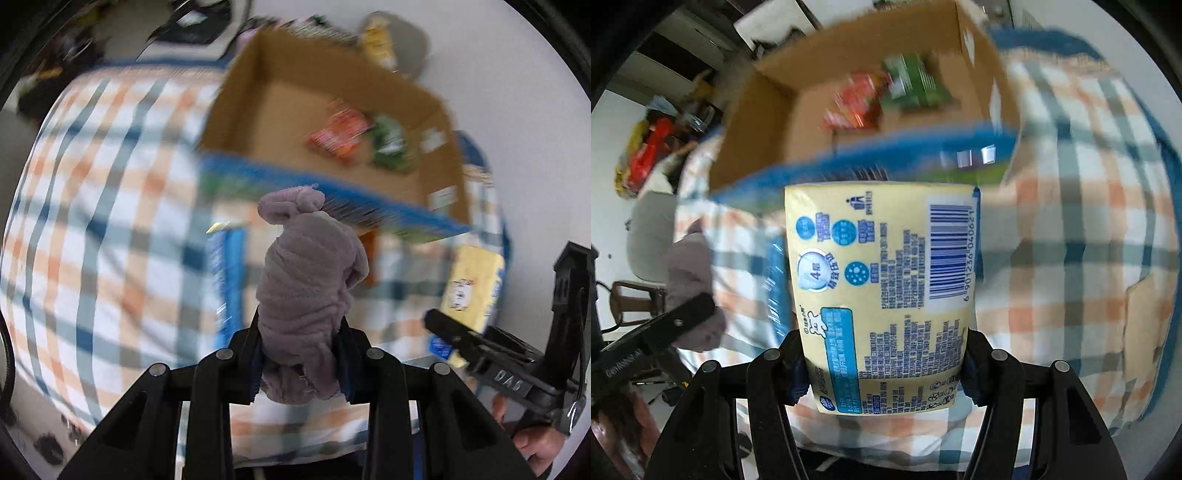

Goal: Organize soft objects
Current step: 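Carry carton and cloth into the box and open both tools, then grasp the orange snack bag with the right tool while the left grasps the blue stick pack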

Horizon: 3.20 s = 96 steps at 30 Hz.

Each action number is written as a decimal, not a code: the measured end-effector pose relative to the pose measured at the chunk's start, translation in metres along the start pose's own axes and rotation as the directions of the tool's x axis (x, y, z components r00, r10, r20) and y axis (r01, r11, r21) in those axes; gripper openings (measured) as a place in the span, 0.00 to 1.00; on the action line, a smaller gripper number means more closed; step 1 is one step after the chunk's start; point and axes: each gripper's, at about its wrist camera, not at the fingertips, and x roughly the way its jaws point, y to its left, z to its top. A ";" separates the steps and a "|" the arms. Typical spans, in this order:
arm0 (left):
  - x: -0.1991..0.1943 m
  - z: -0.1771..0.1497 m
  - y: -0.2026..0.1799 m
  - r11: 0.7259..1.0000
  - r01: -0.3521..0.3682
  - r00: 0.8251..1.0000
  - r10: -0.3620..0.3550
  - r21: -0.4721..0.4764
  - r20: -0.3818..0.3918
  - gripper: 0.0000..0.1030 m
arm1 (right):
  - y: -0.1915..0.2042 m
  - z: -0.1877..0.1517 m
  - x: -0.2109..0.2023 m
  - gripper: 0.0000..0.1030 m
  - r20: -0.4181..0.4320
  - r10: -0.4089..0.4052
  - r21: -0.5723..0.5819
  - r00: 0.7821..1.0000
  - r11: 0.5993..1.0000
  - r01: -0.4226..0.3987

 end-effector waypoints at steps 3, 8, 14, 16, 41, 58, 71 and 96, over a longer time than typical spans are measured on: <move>-0.020 0.035 -0.027 0.997 0.037 0.998 -0.039 0.065 0.040 0.28 | 0.007 0.024 -0.039 0.63 0.061 0.025 -0.010 0.998 1.000 -0.024; -0.031 0.084 -0.060 0.990 0.005 0.994 -0.020 0.140 0.107 0.28 | 0.031 0.074 -0.059 0.63 0.137 -0.008 -0.028 0.991 1.000 0.012; -0.003 0.149 -0.050 0.994 -0.002 0.998 -0.004 0.114 0.055 0.28 | 0.034 0.138 -0.036 0.63 0.109 -0.078 0.006 0.991 0.997 0.077; 0.015 0.169 -0.045 0.993 -0.021 0.999 0.018 0.114 0.027 0.28 | 0.038 0.154 -0.013 0.64 0.087 -0.102 0.012 0.991 0.995 0.101; 0.172 0.263 -0.007 0.991 -0.103 0.967 0.120 0.089 -0.224 0.32 | 0.006 0.216 0.165 0.64 -0.222 -0.226 -0.041 0.949 0.974 0.222; 0.111 0.244 -0.004 0.992 -0.103 0.983 0.112 0.066 -0.145 0.88 | 0.056 0.235 0.100 0.96 -0.093 -0.228 -0.044 0.969 0.973 0.225; 0.017 0.156 -0.016 0.985 -0.149 0.981 0.136 0.092 0.138 0.92 | 0.089 0.192 0.005 1.00 0.164 -0.250 -0.042 0.954 0.965 0.260; 0.045 0.014 0.042 0.951 -0.307 0.949 0.309 -0.047 0.057 0.92 | 0.070 0.081 0.051 1.00 0.058 -0.173 -0.041 0.983 0.984 0.176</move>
